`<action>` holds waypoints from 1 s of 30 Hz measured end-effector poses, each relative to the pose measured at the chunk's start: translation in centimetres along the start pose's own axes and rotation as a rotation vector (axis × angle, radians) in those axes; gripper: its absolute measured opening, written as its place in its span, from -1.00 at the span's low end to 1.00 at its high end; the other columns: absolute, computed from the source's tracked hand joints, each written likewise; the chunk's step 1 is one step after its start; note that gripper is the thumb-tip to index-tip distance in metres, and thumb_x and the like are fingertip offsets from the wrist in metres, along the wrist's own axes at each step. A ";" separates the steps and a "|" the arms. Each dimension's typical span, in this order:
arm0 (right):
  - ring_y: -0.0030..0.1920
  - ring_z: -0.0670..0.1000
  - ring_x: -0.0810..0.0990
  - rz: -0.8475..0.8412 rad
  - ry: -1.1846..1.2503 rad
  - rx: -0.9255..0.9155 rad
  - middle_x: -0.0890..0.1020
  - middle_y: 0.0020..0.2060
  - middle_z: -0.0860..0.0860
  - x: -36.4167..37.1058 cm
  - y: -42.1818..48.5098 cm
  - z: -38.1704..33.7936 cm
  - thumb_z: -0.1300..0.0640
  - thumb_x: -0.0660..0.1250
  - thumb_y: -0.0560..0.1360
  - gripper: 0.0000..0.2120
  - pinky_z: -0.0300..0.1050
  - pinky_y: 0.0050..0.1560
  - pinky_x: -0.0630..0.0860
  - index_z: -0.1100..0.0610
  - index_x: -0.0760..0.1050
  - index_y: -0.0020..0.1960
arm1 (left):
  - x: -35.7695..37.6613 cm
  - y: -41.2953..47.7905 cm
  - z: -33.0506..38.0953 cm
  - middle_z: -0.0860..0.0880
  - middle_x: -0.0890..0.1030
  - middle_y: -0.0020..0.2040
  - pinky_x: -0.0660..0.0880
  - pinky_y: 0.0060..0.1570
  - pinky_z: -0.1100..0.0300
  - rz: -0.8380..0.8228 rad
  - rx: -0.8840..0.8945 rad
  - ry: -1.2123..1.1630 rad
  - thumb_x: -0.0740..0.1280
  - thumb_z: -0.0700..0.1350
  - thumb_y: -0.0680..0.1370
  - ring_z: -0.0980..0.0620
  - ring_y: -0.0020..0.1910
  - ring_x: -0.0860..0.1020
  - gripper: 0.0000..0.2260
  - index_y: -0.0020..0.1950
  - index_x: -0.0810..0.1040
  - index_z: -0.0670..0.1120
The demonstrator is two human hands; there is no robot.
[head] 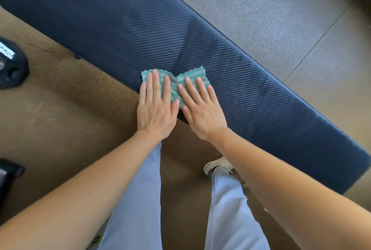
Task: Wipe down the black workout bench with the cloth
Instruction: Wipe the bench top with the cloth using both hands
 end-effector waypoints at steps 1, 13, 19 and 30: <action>0.65 0.15 -0.07 0.021 -0.012 -0.013 0.03 0.66 0.01 -1.3 2.1 0.4 -0.11 -0.09 0.72 -0.45 0.19 0.62 -0.05 0.00 -0.02 0.67 | -0.7 1.9 -0.7 -0.35 -0.04 0.65 -0.04 0.63 -0.16 0.026 -0.017 0.000 -0.15 0.16 0.70 -0.27 0.66 -0.04 -0.36 0.68 -0.04 -0.21; 0.64 0.22 -0.08 0.198 -0.071 0.067 -0.02 0.66 0.08 -14.0 21.4 1.9 -0.11 -0.11 0.68 -0.41 0.20 0.62 -0.09 0.03 -0.05 0.67 | -10.8 19.6 -8.8 -0.30 0.00 0.66 -0.04 0.62 -0.24 0.233 0.121 0.099 -0.02 0.09 0.70 -0.30 0.65 -0.01 -0.40 0.66 0.03 -0.20; 0.65 0.18 -0.05 0.247 0.019 0.201 0.02 0.65 0.11 -11.4 19.4 1.9 -0.11 -0.10 0.71 -0.40 0.17 0.62 -0.02 0.15 -0.03 0.66 | -9.5 21.0 -7.7 -0.16 -0.04 0.69 -0.05 0.63 -0.18 0.185 0.501 0.129 -0.11 0.13 0.73 -0.18 0.67 -0.05 -0.42 0.68 -0.08 -0.15; 0.64 0.21 -0.06 0.125 -0.090 -0.047 0.01 0.65 0.14 -4.0 10.4 -3.6 -0.20 -0.08 0.71 -0.34 0.20 0.62 -0.07 0.15 -0.07 0.66 | -2.5 6.1 -7.6 -0.24 -0.12 0.68 0.00 0.61 -0.22 0.044 0.117 0.048 -0.10 0.11 0.75 -0.24 0.67 -0.10 -0.40 0.67 -0.21 -0.17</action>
Point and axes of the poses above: each hand's wrist, its own y-axis towards the middle knuckle, its own x-axis out of the palm, z = x × y, the point moved 8 cm from there along y, towards the middle knuckle
